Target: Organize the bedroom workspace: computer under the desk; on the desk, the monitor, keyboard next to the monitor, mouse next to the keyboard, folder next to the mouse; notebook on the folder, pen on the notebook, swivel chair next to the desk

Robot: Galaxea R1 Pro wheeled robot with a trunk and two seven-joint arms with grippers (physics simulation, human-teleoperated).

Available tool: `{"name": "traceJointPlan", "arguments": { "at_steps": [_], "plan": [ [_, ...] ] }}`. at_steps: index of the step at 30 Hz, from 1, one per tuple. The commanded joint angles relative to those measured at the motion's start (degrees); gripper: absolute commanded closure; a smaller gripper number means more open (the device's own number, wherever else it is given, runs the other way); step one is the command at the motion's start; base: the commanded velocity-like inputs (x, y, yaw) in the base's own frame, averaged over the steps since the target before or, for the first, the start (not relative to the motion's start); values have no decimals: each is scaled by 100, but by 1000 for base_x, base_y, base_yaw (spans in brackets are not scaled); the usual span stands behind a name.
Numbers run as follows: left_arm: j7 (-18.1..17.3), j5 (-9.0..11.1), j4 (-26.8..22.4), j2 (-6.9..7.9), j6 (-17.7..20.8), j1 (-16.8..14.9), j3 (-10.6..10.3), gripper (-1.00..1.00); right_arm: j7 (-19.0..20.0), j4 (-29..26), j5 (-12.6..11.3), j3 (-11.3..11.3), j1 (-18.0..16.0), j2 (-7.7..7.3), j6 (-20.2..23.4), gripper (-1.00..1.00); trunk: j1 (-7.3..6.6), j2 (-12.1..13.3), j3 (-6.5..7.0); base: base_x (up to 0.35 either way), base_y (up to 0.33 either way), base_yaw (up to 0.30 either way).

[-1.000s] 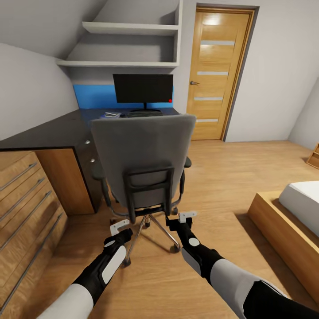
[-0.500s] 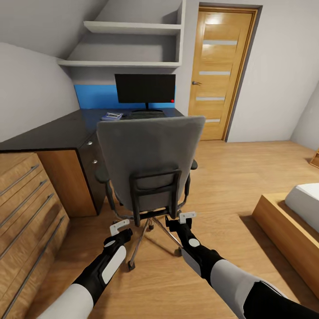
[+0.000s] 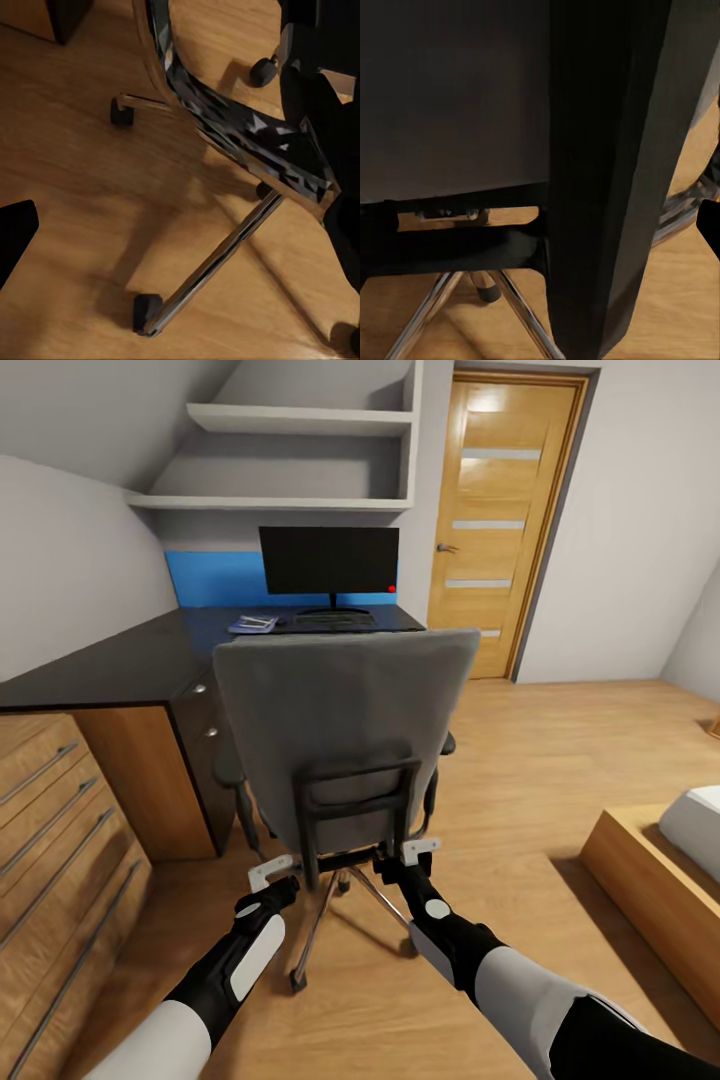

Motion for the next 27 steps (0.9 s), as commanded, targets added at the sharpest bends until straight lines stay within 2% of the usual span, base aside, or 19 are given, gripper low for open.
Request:
{"name": "traceJointPlan", "arguments": {
  "at_steps": [1, 27],
  "plan": [
    [42, 24, -10, 4, 20, -3, -19, -100, -37, 3, -33, 49, -6, -2, -19, -100, 2, -2, -5, 283, 0, 0],
    [35, 23, 78, 4, 20, -3, -20, -100, -42, 3, -6, 49, 46, -4, -19, -100, 2, -2, -5, 321, 0, 0]
  ]
}}
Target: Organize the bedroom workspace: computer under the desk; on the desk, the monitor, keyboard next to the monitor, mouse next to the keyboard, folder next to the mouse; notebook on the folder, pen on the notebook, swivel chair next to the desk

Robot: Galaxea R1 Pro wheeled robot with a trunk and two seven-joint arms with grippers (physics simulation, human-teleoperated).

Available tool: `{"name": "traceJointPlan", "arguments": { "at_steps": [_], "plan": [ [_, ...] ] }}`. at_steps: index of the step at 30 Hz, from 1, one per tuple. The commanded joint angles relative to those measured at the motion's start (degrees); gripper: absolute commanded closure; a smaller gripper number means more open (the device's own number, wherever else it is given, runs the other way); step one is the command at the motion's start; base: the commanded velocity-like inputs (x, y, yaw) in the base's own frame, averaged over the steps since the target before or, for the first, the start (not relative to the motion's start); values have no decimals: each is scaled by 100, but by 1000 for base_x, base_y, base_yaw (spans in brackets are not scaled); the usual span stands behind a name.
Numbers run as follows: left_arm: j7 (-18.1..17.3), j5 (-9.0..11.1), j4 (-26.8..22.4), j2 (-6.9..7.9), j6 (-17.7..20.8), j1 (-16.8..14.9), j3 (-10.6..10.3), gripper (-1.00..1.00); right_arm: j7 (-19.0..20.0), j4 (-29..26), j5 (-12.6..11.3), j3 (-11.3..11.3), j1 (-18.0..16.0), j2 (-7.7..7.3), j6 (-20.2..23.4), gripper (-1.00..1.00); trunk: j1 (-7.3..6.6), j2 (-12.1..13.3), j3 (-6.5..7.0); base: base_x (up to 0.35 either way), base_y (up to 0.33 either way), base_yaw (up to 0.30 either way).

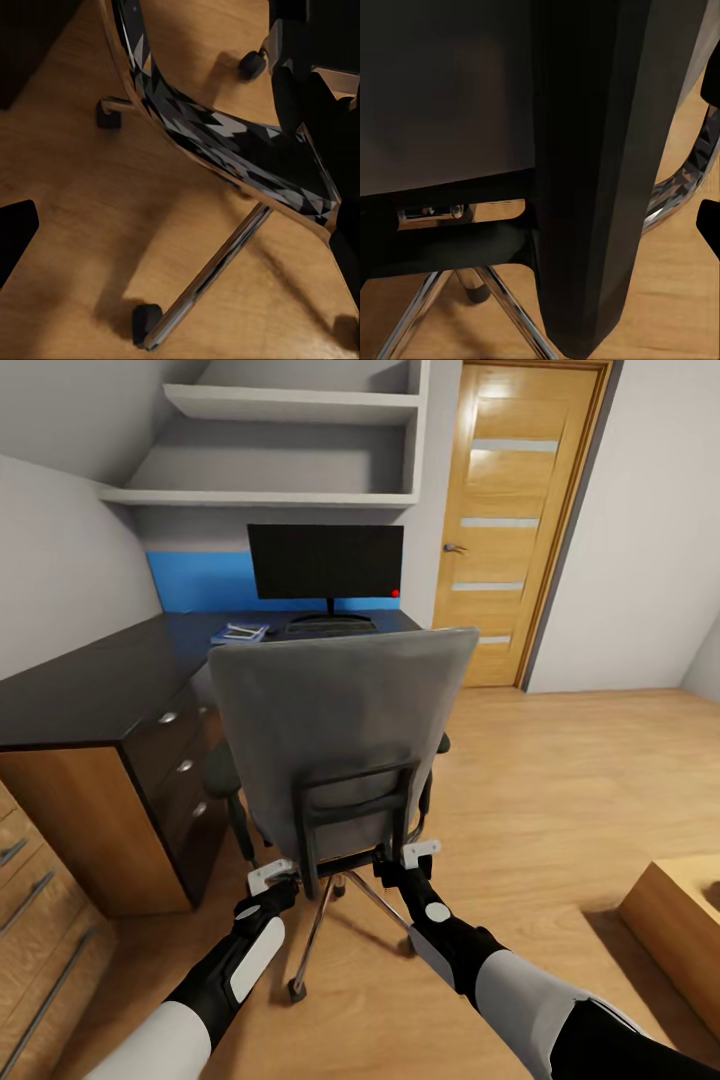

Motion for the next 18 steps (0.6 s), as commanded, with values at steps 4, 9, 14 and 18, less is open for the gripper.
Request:
{"name": "traceJointPlan", "arguments": {
  "at_steps": [4, 9, 14, 18],
  "plan": [
    [41, 11, -12, 3, 18, -5, -24, -100, -30, 5, -31, 44, -7, -1, -20, -100, 2, -2, -5, 322, 0, 0],
    [41, -1, -12, 6, 18, -5, -24, -100, -33, 24, -28, 44, -7, -1, -20, -100, 2, -2, -5, 323, 0, 0],
    [41, -6, -12, 4, 16, -5, -24, -100, -34, 31, -25, 44, -7, -1, -20, -100, 2, -2, -5, 322, 0, 0],
    [41, -5, -12, 8, 15, -5, -24, -100, -34, 48, -24, 44, -7, -1, -20, -100, 2, -2, -5, 323, 0, 0]
  ]
}}
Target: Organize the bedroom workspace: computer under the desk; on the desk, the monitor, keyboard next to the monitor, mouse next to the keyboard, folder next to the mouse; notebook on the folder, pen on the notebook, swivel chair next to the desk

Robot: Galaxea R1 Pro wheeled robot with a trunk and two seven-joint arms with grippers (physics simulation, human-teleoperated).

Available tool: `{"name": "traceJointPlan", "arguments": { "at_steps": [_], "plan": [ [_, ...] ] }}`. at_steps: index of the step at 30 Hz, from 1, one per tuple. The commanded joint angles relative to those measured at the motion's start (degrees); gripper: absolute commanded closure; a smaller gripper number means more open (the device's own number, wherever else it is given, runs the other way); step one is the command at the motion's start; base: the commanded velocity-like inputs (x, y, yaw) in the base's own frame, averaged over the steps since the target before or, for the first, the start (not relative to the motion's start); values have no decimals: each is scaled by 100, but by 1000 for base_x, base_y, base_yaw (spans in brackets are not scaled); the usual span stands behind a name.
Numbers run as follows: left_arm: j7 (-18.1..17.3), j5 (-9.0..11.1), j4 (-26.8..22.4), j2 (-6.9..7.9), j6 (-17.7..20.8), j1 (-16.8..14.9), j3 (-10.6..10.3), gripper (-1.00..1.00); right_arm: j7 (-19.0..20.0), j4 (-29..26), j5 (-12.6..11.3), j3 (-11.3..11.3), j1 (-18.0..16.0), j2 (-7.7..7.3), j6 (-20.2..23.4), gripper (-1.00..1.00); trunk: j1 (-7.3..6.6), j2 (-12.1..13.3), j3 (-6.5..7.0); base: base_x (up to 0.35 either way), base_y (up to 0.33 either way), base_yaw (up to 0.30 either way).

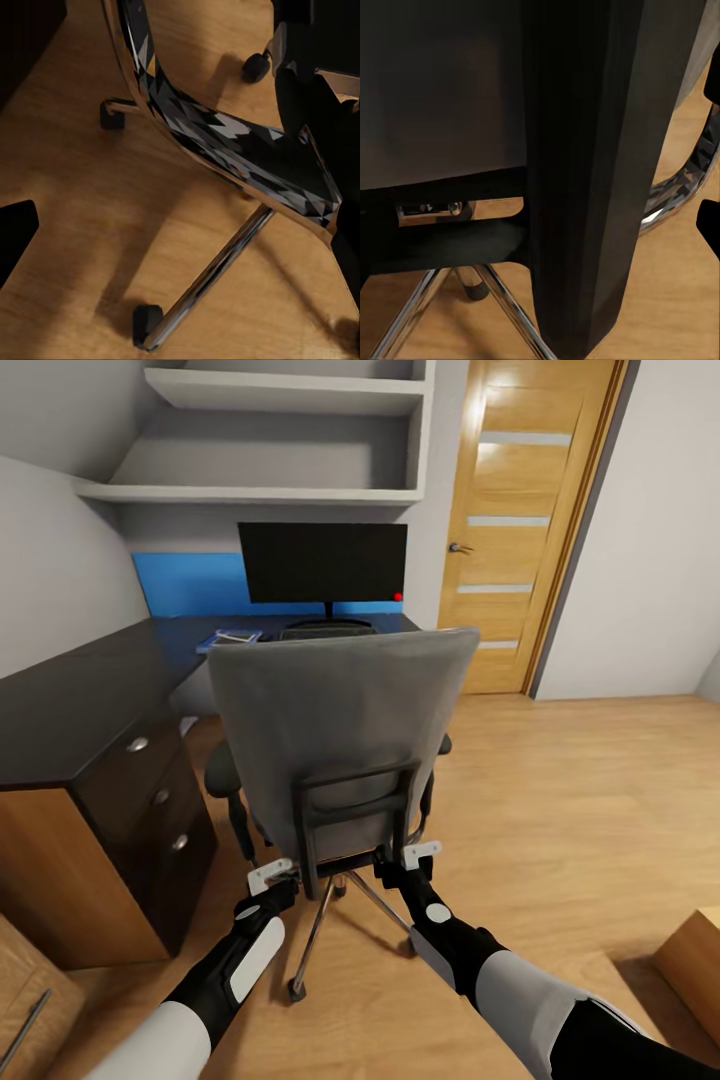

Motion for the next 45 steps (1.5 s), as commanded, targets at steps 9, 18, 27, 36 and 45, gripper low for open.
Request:
{"name": "traceJointPlan", "arguments": {
  "at_steps": [9, 18, 27, 36, 45],
  "plan": [
    [41, 19, -12, 5, 19, -5, -25, -100, -34, 9, -32, 43, -7, 0, -20, -100, 2, -2, -5, 322, 0, 0],
    [41, 31, -7, 7, 21, -5, -25, -100, -34, 14, -2, 43, -7, 0, -20, -100, 2, -2, -5, 322, 0, 0],
    [41, 35, -3, 7, 21, -5, -25, -100, -34, 17, 71, 43, -7, 0, -20, -100, 2, -2, -5, 323, 0, 0],
    [41, 44, 5, 7, 21, -5, -25, -100, -34, 17, 75, 43, -7, 0, -20, -100, 2, -2, -5, 329, 0, 0],
    [37, 52, 4, 7, 21, -5, -25, -100, -34, 16, 74, 43, -7, 0, -20, -100, 2, -2, -5, 329, 70, 0]
  ]
}}
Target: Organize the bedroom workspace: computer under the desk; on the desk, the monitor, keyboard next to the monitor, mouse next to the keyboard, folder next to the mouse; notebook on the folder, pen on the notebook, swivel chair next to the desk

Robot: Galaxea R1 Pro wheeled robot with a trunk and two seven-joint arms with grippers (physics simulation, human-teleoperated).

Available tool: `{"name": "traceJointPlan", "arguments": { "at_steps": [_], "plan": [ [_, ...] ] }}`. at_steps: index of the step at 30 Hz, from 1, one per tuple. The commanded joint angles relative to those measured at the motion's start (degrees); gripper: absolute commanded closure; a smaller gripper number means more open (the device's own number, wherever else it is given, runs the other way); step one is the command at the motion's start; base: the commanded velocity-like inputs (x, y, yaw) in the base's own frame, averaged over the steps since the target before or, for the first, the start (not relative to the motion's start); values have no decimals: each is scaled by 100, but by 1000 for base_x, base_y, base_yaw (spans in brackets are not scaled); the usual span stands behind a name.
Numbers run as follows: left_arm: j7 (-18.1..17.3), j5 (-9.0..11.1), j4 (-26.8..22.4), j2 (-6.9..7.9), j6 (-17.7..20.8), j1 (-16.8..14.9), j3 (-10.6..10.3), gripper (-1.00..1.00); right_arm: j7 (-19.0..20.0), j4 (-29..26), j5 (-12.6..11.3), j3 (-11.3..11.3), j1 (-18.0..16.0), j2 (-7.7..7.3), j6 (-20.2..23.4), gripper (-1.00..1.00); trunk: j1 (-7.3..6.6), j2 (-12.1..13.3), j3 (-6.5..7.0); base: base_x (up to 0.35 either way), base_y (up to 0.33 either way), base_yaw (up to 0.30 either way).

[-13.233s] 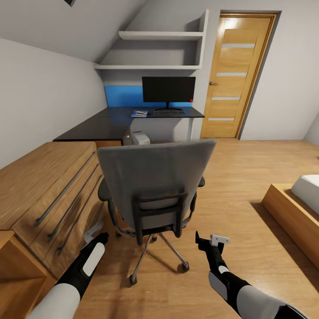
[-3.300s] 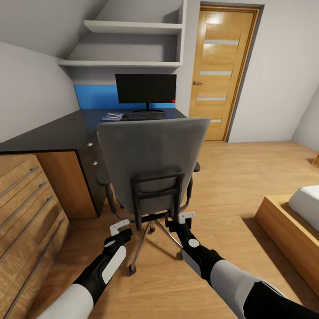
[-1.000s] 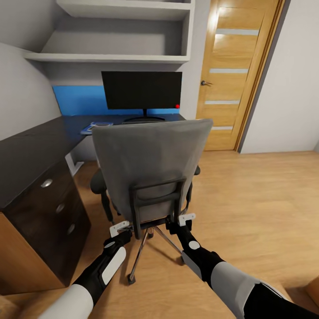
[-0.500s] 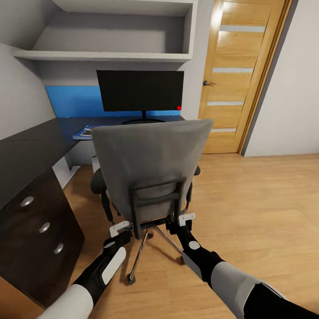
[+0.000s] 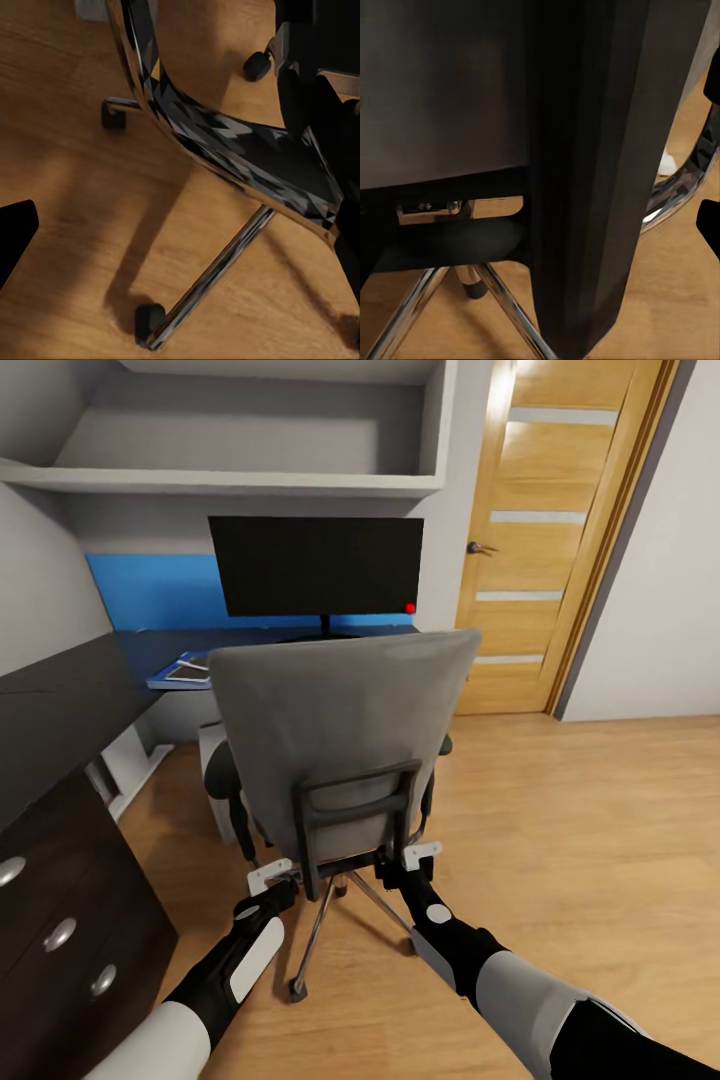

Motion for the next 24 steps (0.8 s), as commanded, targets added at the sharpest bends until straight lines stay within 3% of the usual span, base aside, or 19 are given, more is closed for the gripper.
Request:
{"name": "traceJointPlan", "arguments": {
  "at_steps": [1, 10, 20, 24],
  "plan": [
    [41, 37, -8, 2, 16, -3, -29, -100, -28, -7, 22, 50, -8, 2, -15, -100, 2, -2, -4, 310, 72, 0],
    [47, 46, -7, 2, 16, -3, -29, -100, -28, -6, 25, 50, -8, 2, -15, -100, 2, -2, -4, 96, 12, 0],
    [36, 48, -7, 2, 24, -3, -28, -100, -28, -7, 28, 50, -9, 2, -15, -100, 2, -2, -4, 291, 0, 0],
    [43, 55, -7, 2, 25, -3, -22, -100, -28, -6, 27, 50, -10, 2, -15, -100, 2, -2, -4, 76, 0, 0]
  ]
}}
